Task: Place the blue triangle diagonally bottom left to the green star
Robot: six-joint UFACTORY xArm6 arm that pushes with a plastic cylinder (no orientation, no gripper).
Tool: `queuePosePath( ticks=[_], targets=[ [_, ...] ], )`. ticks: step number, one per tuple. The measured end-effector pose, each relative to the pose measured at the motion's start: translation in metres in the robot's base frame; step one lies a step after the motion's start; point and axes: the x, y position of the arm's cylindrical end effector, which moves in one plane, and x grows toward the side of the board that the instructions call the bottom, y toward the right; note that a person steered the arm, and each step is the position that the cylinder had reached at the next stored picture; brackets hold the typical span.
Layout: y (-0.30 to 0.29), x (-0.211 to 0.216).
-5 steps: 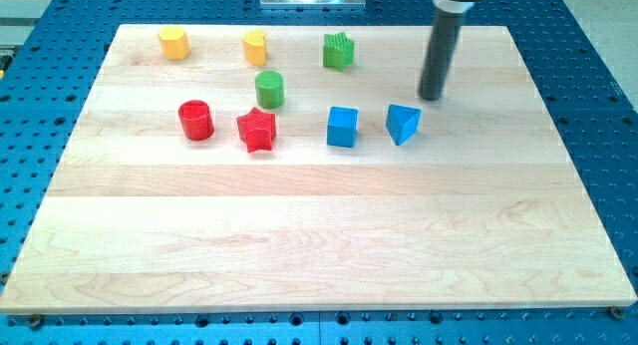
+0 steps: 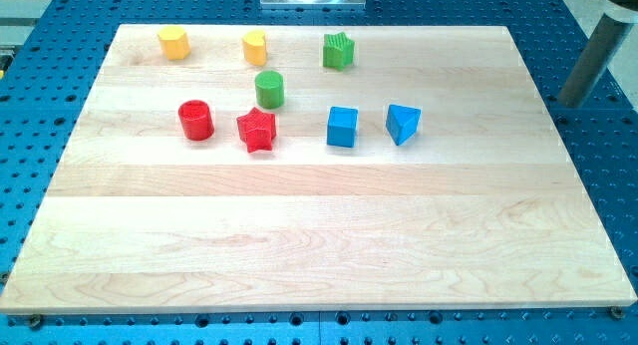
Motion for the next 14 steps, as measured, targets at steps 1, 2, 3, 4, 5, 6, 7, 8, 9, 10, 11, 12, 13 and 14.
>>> queuePosePath(
  ticks=[1,2,3,4,5,6,7,8,9,10,11,12,13,14],
  targets=[
    [0.000,0.001],
    [0.000,0.001],
    [-0.025,0.031],
    [-0.074,0.063],
    [-0.155,0.106],
    [-0.195,0.083],
    [-0.237,0.059],
    [-0.259,0.065],
    [-0.300,0.030],
    [-0.294,0.017],
    [-0.261,0.011],
    [-0.283,0.010],
    [-0.279,-0.010],
    [-0.229,-0.032]
  ],
)
